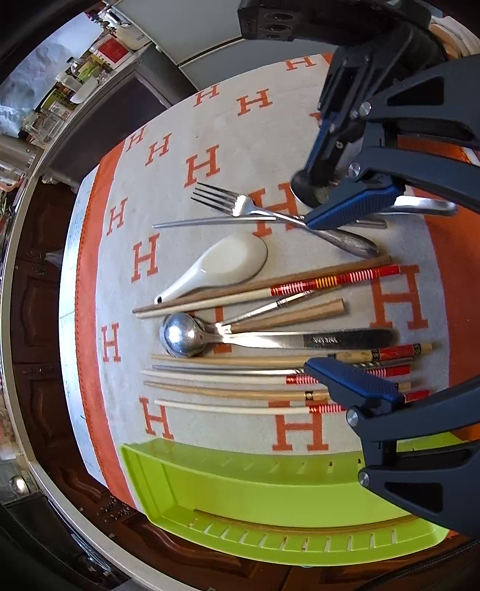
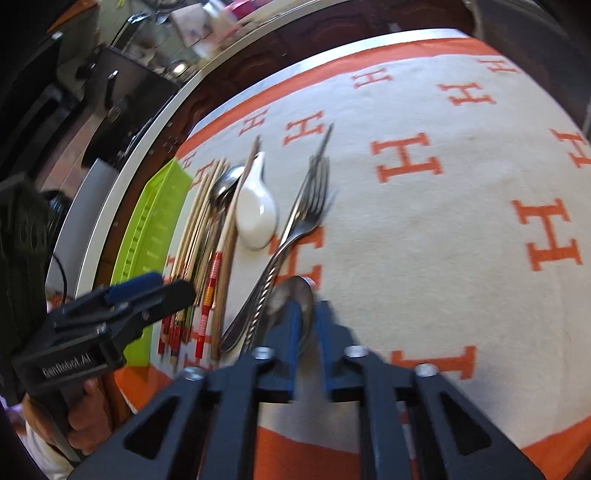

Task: Organize utensils
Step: 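Grasp the silver fork with the left tool while the right tool grasps a silver spoon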

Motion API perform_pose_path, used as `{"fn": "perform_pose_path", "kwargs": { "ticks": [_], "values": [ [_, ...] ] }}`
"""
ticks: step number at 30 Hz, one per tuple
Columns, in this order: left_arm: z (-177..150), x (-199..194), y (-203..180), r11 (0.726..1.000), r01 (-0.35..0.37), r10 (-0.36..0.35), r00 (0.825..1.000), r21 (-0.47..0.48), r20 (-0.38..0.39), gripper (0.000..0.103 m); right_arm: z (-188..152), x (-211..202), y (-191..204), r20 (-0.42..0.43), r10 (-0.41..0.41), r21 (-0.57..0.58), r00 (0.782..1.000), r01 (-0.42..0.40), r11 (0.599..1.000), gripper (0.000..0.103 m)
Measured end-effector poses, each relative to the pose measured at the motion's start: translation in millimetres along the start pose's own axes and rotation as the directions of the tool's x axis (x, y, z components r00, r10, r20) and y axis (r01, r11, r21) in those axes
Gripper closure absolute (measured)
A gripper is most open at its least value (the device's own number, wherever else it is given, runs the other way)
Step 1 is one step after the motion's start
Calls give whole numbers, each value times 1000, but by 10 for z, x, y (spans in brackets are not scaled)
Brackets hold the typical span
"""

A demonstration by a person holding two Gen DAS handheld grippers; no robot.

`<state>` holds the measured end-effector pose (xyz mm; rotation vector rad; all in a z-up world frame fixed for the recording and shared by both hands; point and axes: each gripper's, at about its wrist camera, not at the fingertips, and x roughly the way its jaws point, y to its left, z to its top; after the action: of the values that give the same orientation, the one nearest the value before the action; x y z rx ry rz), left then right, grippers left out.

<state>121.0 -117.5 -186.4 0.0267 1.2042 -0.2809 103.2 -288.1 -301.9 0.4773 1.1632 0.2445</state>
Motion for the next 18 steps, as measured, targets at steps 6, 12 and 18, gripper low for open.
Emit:
{"fn": "perform_pose_path", "kwargs": {
  "ticks": [6,12,18],
  "values": [
    [90,89,-180,996,59,-59,998,63,-10,68,13,-56,31,62,30,-10,998,-29,1000,101],
    [151,211,-413,985,102,-98,995,137,-31,77,69,-236,-36,129,-6,-23,992,9,1000,101],
    [189,372,-548,980,95,-85,995,178,-60,89,86,-319,-177,145,-18,14,989,16,1000,101]
  ]
}}
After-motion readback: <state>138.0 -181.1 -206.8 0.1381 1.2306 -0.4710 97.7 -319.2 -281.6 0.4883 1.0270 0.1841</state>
